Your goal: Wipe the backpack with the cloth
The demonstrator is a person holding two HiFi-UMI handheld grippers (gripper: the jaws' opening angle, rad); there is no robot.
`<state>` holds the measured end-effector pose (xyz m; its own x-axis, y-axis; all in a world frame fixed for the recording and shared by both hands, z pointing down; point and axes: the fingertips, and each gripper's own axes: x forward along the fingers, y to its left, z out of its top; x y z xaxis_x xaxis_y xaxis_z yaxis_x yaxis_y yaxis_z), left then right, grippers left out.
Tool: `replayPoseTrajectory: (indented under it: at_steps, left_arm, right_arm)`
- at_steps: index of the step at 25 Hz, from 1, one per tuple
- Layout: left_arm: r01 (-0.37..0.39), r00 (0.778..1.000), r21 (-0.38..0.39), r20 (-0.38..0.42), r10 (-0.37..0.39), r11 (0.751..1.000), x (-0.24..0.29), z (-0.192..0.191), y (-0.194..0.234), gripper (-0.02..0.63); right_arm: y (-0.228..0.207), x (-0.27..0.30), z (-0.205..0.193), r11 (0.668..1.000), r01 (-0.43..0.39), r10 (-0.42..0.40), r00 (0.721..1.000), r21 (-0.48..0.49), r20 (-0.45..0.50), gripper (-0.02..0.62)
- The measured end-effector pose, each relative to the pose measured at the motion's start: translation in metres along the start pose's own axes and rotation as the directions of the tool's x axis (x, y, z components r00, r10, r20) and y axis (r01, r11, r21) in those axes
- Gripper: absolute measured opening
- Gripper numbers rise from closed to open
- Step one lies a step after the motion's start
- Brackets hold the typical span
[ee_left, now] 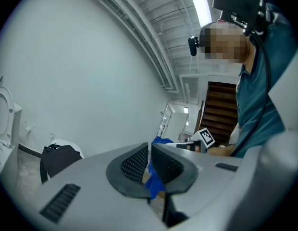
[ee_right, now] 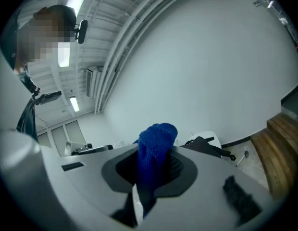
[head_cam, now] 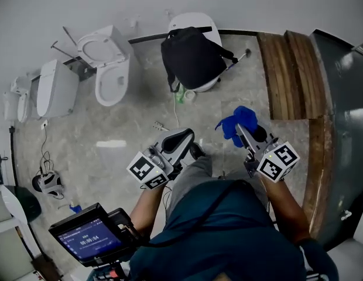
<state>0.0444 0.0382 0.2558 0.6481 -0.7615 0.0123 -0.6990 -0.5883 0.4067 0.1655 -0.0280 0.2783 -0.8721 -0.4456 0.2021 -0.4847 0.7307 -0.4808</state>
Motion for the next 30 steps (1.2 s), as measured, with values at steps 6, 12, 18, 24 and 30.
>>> replayPoseTrajectory:
  at_steps: [6,12,18,24,30]
  left_arm:
    - [-0.019,0.999,0.056,-0.035,0.021,0.998,0.026,-0.005,0.091,0.028]
    - [-0.111,0.989,0.032,-0.094,0.113,0.993,0.049,-0.046,0.177,0.028]
    - [-0.19,0.968,-0.067,-0.183,0.175,0.98,0.076,-0.116,0.256,0.028]
    - [-0.213,0.952,-0.128,-0.251,0.176,0.969,0.101,-0.161,0.308,0.028]
    - [-0.233,0.945,-0.167,-0.273,0.182,0.958,0.108,-0.169,0.331,0.028]
  right_arm:
    - [-0.08,0.099,-0.047,0.917,0.095,-0.099,0.995,0.387,-0.008,0.051]
    - [-0.201,0.187,-0.128,0.63,0.159,-0.319,0.945,0.76,0.066,0.051]
    - [-0.319,0.258,-0.262,0.183,0.17,-0.598,0.801,0.968,-0.028,0.051]
    - [-0.37,0.315,-0.355,-0.069,-0.049,-0.708,0.706,0.996,-0.014,0.051]
    - [-0.449,0.3,-0.35,-0.085,-0.106,-0.801,0.598,0.991,-0.004,0.051]
